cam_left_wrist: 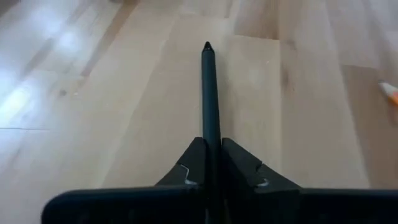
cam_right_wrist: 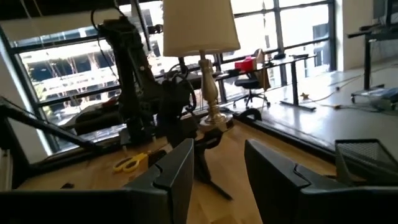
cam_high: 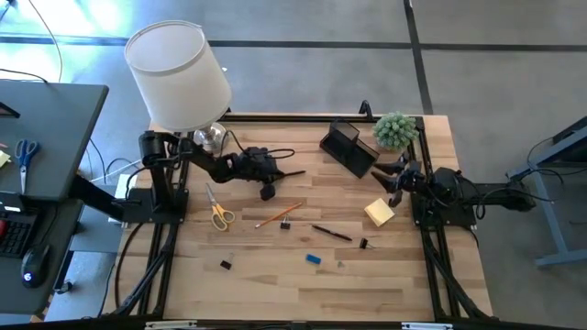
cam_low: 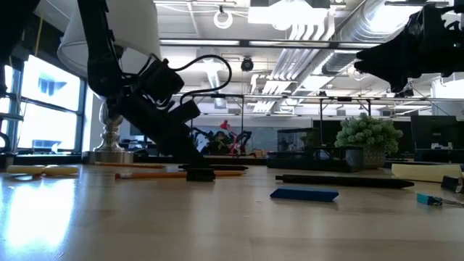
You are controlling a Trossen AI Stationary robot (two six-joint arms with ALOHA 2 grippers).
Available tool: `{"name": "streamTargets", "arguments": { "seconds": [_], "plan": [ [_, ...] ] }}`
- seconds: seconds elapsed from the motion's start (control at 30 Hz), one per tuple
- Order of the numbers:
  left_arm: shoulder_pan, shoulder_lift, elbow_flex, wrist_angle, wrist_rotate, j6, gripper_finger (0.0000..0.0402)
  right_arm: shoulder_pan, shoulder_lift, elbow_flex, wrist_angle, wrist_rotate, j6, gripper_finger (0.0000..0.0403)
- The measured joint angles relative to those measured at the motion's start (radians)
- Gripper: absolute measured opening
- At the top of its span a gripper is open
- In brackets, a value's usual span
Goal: Pick and place office supplies into organizer
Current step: Put the top black pen into the desk organizer
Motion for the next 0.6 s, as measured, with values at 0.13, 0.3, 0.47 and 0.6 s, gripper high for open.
{"name": "streamTargets", "arguments": {
  "seconds": [0.13, 0.3, 0.47, 0.6],
  "plan": [
    [-0.041, -0.060, -0.004, -0.028, -0.005, 0.052, 0.0009, 0.000, 0.027, 0.000, 0.026, 0.043, -0.019, 0.0139],
    [-0.104, -0.126, 0.062, -0.177, -0.041, 0.110, 0.0007, 0.000, 0.170, 0.001, 0.112, 0.055, 0.003, 0.0139],
    [-0.172, -0.130, 0.194, -0.405, -0.133, 0.168, 0.0004, 0.001, 0.429, 0.039, 0.201, 0.028, -0.001, 0.0139],
    [-0.216, -0.124, 0.272, -0.513, -0.207, 0.227, 0.0006, 0.001, 0.700, 0.153, 0.190, 0.020, -0.003, 0.0139]
  ]
}}
